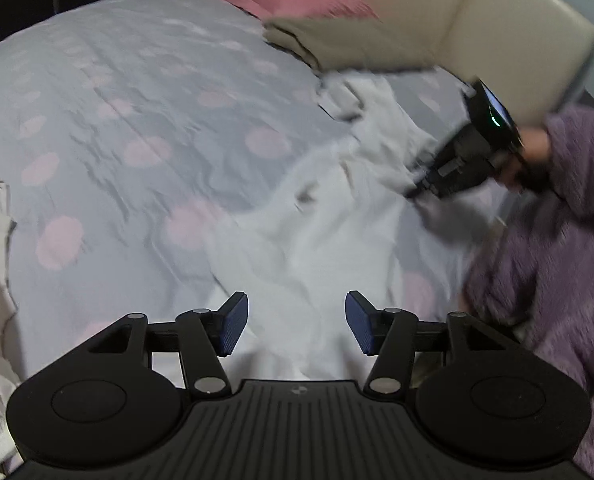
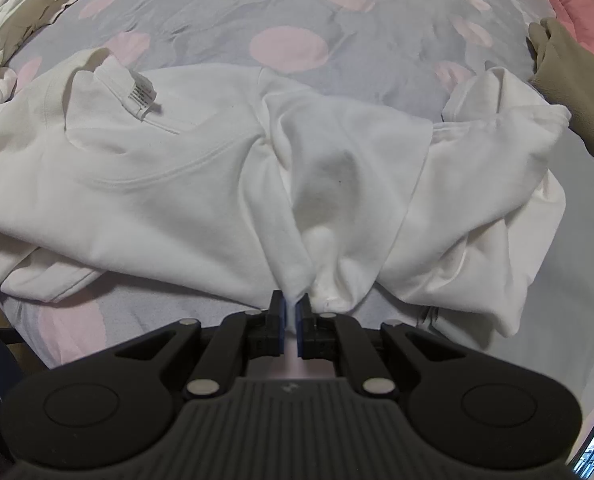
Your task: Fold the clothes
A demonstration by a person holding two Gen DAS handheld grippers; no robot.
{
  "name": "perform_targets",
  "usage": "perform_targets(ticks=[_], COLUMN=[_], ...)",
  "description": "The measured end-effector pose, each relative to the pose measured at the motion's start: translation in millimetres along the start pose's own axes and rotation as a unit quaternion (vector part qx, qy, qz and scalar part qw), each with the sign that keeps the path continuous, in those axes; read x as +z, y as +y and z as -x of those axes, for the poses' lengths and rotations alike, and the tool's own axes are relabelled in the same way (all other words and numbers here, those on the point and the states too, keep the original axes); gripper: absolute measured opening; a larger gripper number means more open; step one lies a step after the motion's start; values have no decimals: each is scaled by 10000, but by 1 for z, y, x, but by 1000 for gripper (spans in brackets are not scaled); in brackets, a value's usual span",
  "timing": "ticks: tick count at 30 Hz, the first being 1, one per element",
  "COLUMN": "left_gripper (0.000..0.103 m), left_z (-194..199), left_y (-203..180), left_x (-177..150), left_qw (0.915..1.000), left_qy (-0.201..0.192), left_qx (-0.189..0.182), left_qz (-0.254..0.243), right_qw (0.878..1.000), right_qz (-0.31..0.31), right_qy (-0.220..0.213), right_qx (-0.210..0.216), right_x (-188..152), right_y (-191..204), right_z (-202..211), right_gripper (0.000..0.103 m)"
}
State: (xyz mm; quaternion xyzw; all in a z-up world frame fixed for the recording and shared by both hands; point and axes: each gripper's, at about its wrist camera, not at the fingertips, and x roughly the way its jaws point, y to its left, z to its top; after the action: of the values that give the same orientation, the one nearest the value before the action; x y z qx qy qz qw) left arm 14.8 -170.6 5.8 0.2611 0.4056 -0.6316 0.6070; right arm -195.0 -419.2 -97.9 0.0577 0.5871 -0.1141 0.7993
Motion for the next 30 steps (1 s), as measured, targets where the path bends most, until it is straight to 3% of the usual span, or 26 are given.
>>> perform_targets(ticks=[6,11,18,22,23,25,30], left_gripper=[46,45,43,11,10,5,2], left_z=[-57,-108,-129,-126,-126,-120,-90], left_y=[29,52,59,52,50,48,49], left_x=[12,0,-10,-9,-9,-13,-15], left_qw=[9949,9872,9864,9865,9861,9871,9878], left_qy=[737,1390,1434,1373,1355,1238,830], left_qx=[661,736,702,775,874,915,1158], left_qz=[181,259,389,441,389,434,634], right_qw=[10000,10000,9996,9990,9986,9978,9953], right_qz=[54,15,-69,-105,-103,-50,68], right_qy=[-5,-51,-139,-243,-290,-449,-918], right_qx=[-9,78,234,358,426,488,303], right_x=[-1,-2,-3,-5,-5,-5,-4], right_y=[1,-3,-8,-11,-11,-10,-6], right_z=[0,-1,0,3,5,11,23], right_gripper=[7,8,8,14,18,35,37])
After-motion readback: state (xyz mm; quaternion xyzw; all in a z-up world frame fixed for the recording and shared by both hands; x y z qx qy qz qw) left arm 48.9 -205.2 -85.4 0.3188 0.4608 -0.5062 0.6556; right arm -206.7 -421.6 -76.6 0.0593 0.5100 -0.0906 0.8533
